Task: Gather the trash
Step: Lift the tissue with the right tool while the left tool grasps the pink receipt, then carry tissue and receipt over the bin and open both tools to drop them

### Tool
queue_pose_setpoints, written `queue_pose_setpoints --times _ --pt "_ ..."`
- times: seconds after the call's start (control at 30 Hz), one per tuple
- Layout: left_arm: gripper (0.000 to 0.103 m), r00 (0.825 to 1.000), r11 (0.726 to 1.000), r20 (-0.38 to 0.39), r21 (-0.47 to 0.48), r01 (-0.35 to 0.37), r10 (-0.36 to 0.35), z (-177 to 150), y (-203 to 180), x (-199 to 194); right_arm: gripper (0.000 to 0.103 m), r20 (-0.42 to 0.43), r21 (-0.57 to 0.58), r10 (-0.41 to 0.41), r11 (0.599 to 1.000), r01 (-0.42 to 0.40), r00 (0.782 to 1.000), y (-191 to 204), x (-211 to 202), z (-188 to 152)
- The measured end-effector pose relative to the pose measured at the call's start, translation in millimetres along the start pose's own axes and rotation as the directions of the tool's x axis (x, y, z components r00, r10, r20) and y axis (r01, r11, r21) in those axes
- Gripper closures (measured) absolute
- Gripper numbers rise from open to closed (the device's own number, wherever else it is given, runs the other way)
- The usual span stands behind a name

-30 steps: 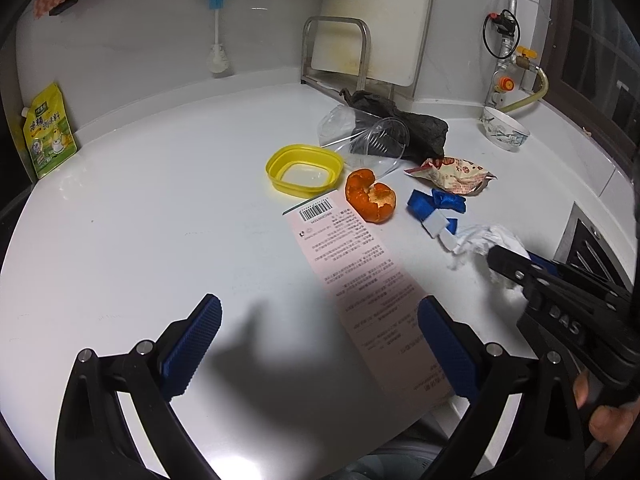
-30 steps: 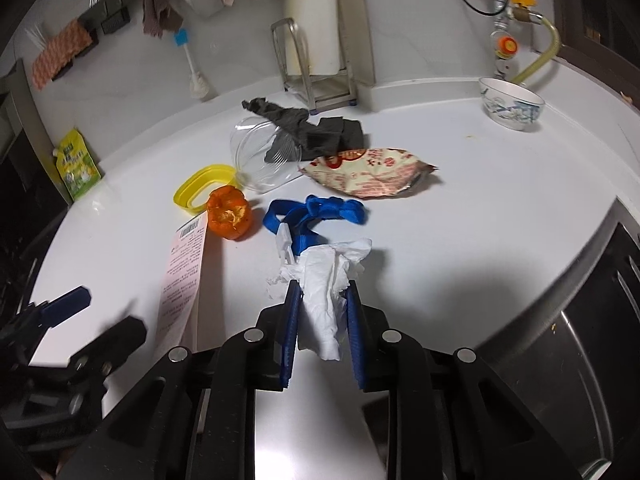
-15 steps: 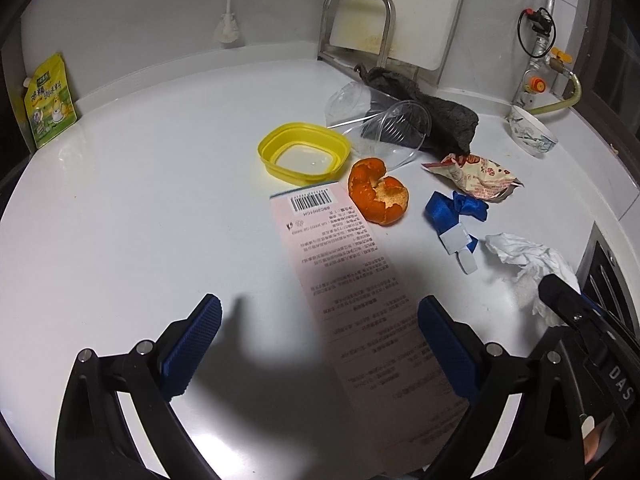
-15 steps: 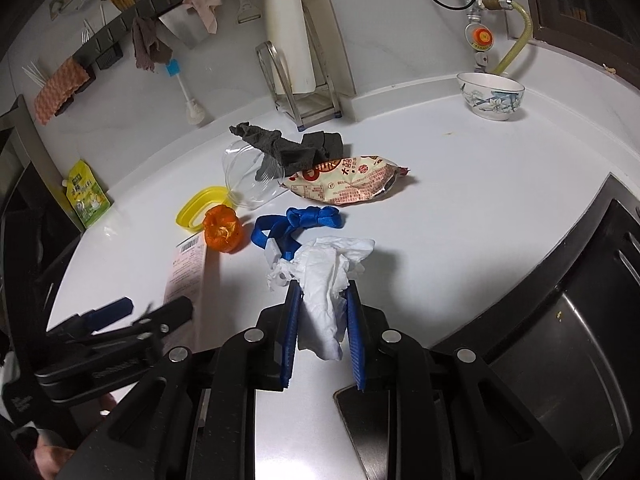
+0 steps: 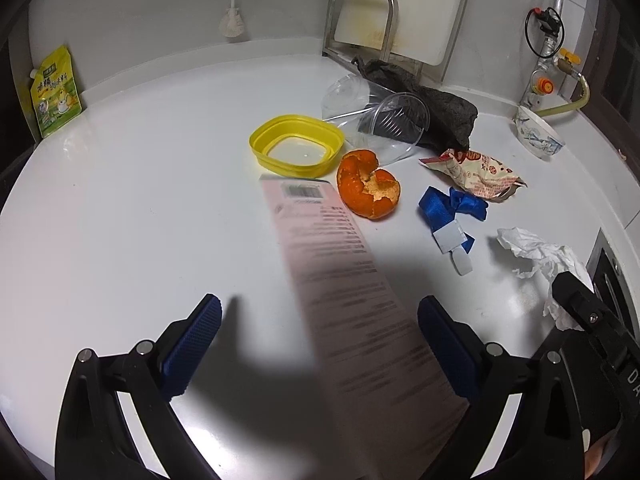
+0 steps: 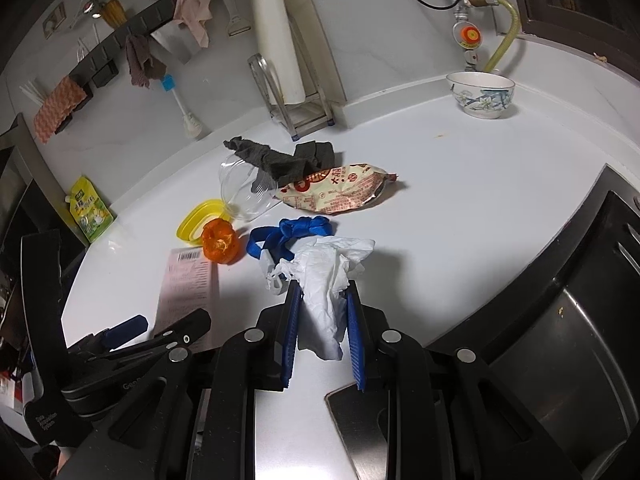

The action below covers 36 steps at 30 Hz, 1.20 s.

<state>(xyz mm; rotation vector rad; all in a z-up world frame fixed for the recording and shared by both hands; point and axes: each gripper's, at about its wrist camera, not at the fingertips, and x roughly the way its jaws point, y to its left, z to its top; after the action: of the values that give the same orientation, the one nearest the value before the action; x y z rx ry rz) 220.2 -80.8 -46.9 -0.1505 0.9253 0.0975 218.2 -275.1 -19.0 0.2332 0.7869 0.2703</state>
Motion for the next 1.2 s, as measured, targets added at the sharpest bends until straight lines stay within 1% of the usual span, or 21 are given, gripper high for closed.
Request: queue_pose_setpoints --times 0.23,0.43,0.47,0.53,0.6,0.63,0.67,0.7,0.77,0.97,1.1,1.2 --pt "0.006 0.999 0.999 -0.029 0.027 -0.041 0.042 -6.5 -5.2 7.6 0.081 0.010 0.012 0.000 1.000 0.000 1.000 -4.4 -3.3 1.4" --pt "0.007 0.999 0.999 -0.010 0.005 -0.053 0.053 -9.8 6.4 4.7 0.081 0.012 0.011 -0.001 1.000 0.001 1.000 -4.1 -3.3 1.6" --pt "0.009 0.998 0.998 -0.006 0.004 -0.058 0.058 -9.9 8.5 4.3 0.081 0.012 0.009 -0.002 1.000 0.002 1.000 -3.9 -3.0 1.6" --pt "0.018 0.997 0.997 0.006 0.015 -0.072 0.072 -10.7 9.6 2.6 0.081 0.010 0.009 -0.005 1.000 0.004 1.000 -3.3 -2.7 1.1" --pt "0.034 0.997 0.996 0.019 0.037 -0.078 0.077 -11.8 8.3 -0.3 0.081 0.008 0.007 -0.006 1.000 0.006 1.000 -2.9 -2.3 0.7" --pt "0.038 0.997 0.997 0.021 0.041 -0.071 0.070 -11.7 8.1 -1.4 0.081 0.008 0.006 -0.006 1.000 0.006 1.000 -2.9 -2.0 0.8" --pt "0.046 0.998 0.997 0.023 0.050 -0.065 0.064 -12.0 7.5 -2.9 0.081 0.007 0.006 -0.006 1.000 0.006 1.000 -2.7 -1.9 0.7" --pt "0.048 0.998 0.997 0.021 0.058 -0.057 0.056 -12.4 7.0 -3.6 0.081 0.008 0.005 -0.007 1.000 0.007 1.000 -2.5 -1.9 0.8" --pt "0.051 0.999 0.996 0.019 0.076 -0.043 0.042 -12.8 6.6 -4.8 0.081 0.007 0.005 -0.008 1.000 0.008 1.000 -2.5 -1.4 0.5" --pt "0.052 1.000 0.995 0.017 0.101 -0.024 0.022 -12.7 16.4 -11.4 0.081 0.007 0.001 -0.004 1.000 0.004 1.000 -0.5 -1.2 -0.8" --pt "0.052 0.998 0.991 0.050 0.126 -0.033 0.026 -13.5 22.2 -23.4 0.081 0.008 -0.003 0.001 1.000 -0.001 1.000 2.9 -1.5 -2.1" --pt "0.052 0.998 0.989 0.061 0.145 -0.017 0.008 -14.8 28.0 -33.8 0.081 0.015 -0.006 0.008 1.000 -0.008 1.000 7.1 -3.9 -3.5"
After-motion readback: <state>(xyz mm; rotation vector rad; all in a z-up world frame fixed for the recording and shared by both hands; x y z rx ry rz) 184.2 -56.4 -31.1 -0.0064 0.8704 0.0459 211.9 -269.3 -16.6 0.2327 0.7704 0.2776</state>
